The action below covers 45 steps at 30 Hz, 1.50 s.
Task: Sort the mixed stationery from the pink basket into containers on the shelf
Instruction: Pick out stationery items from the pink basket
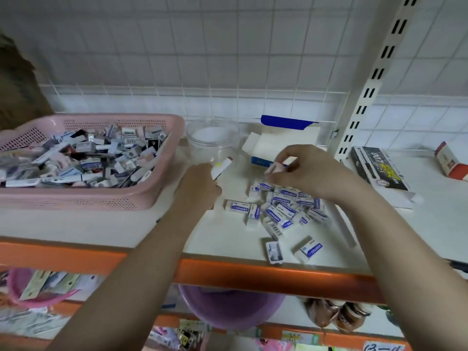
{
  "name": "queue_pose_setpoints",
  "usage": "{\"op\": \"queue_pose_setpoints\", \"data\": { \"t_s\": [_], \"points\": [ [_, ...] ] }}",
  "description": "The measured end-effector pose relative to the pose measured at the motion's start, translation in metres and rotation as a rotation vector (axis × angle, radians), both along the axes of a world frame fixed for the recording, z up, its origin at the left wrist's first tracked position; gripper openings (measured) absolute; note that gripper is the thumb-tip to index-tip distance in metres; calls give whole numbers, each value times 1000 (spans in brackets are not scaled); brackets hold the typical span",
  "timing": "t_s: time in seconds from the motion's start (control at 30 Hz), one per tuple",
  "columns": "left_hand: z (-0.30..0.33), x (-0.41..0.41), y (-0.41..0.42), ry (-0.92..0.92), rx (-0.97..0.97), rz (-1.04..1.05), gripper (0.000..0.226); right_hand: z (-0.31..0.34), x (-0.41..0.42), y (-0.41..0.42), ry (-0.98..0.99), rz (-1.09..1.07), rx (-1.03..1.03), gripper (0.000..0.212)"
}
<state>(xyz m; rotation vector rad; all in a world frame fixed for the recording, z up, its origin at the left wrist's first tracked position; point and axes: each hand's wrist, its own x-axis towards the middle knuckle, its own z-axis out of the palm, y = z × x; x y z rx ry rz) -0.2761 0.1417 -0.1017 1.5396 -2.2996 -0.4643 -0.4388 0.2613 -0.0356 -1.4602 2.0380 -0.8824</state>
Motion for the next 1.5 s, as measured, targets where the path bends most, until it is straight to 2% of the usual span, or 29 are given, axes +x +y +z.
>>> {"op": "queue_pose_setpoints", "data": {
  "t_s": [0.1, 0.2, 0.3, 0.4, 0.5, 0.57, 0.73, 0.87, 0.97, 1.03, 1.13, 1.2, 1.3, 1.4, 1.5],
  "points": [
    [4, 23, 15, 148, -40, 95, 11, -1, 24, -37, 64, 153, 103, 31],
    [13, 37, 34, 205, -77, 118, 9, -6, 34, -57, 151, 232, 251, 49],
    [15, 34, 46, 167, -15, 23, 9, -9, 24, -33, 399, 222, 263, 48],
    [13, 9, 48, 105, 73, -116, 18, -19, 23, 20, 441, 299, 191, 41],
    [8, -14, 49, -76, 94, -179, 36, -43, 30, 55, 467, 332, 219, 47],
    [3, -21, 48, -117, 96, -197, 39, -56, 27, 63, 433, 288, 203, 42],
    [-5, -27, 47, 25, 266, -244, 30, -60, -1, 63, 322, 210, 129, 18],
    [10, -37, 34, 72, 163, -189, 28, -56, -19, 65, 154, 92, 34, 24],
    [20, -46, 26, 34, 157, -246, 30, -47, -28, 65, -85, -60, -16, 14],
    [21, -51, 26, 22, 158, -298, 32, -42, -35, 63, -296, -181, -79, 24],
    [25, -53, 31, 159, 41, -213, 19, -33, -49, 65, -496, -313, -210, 46],
    [32, -54, 43, 221, -14, -213, 20, -29, -59, 74, -597, -336, -317, 45],
    [44, -65, 69, 287, 84, -340, 24, -20, -73, 97, -610, -353, -462, 31],
    [44, -73, 97, 114, 129, -432, 31, -20, -81, 118, -475, -370, -504, 29],
    [30, -68, 122, -36, 102, -377, 48, -25, -82, 123, -361, -334, -438, 36]
  ]
}}
